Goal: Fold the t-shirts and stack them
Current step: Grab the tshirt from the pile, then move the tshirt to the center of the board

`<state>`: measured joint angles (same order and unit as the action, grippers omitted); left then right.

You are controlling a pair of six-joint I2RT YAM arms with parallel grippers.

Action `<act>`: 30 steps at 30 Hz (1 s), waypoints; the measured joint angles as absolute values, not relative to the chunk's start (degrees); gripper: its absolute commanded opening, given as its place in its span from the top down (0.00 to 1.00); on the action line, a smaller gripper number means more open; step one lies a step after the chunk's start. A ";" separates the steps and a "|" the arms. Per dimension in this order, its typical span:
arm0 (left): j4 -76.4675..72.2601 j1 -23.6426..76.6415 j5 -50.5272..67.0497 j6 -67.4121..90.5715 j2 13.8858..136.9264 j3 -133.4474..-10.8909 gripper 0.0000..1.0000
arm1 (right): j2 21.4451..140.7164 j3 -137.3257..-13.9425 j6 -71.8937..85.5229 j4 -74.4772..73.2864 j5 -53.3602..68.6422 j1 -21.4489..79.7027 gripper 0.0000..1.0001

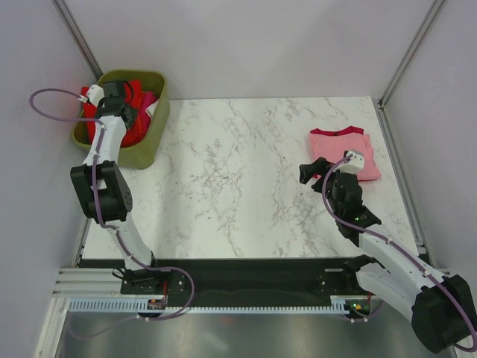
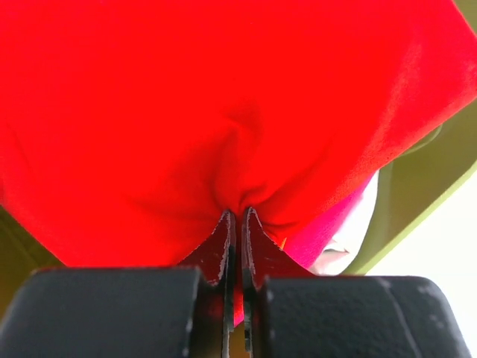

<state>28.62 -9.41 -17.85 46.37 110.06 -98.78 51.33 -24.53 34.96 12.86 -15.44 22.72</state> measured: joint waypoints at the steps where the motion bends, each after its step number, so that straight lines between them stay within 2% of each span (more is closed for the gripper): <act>1: 28.69 -9.52 -17.78 46.44 109.95 -98.78 0.98 | 51.33 -24.51 34.96 12.86 -15.44 22.74 0.02; 8: 30.57 -9.54 -19.46 46.39 103.13 -98.78 0.98 | 51.33 -24.51 34.96 12.86 -15.44 22.74 0.02; 15: 29.63 -8.23 -16.97 46.44 83.48 -100.90 0.98 | 51.33 -24.51 34.96 12.86 -15.44 22.74 0.02; 17: 28.03 -4.14 -15.99 46.44 78.76 -102.87 0.98 | 51.33 -24.51 34.96 12.86 -15.44 22.72 0.02; 23: 21.47 18.57 -11.20 47.59 73.52 -103.66 0.98 | 51.31 -24.51 34.96 12.80 -15.51 22.72 0.02; 29: 18.50 20.91 -3.95 52.93 76.62 -98.43 0.98 | 50.59 -24.49 34.96 12.75 -15.62 22.72 0.02; 30: 18.20 20.88 -4.03 53.41 76.09 -95.66 0.94 | 50.46 -24.49 34.96 12.78 -15.62 22.74 0.02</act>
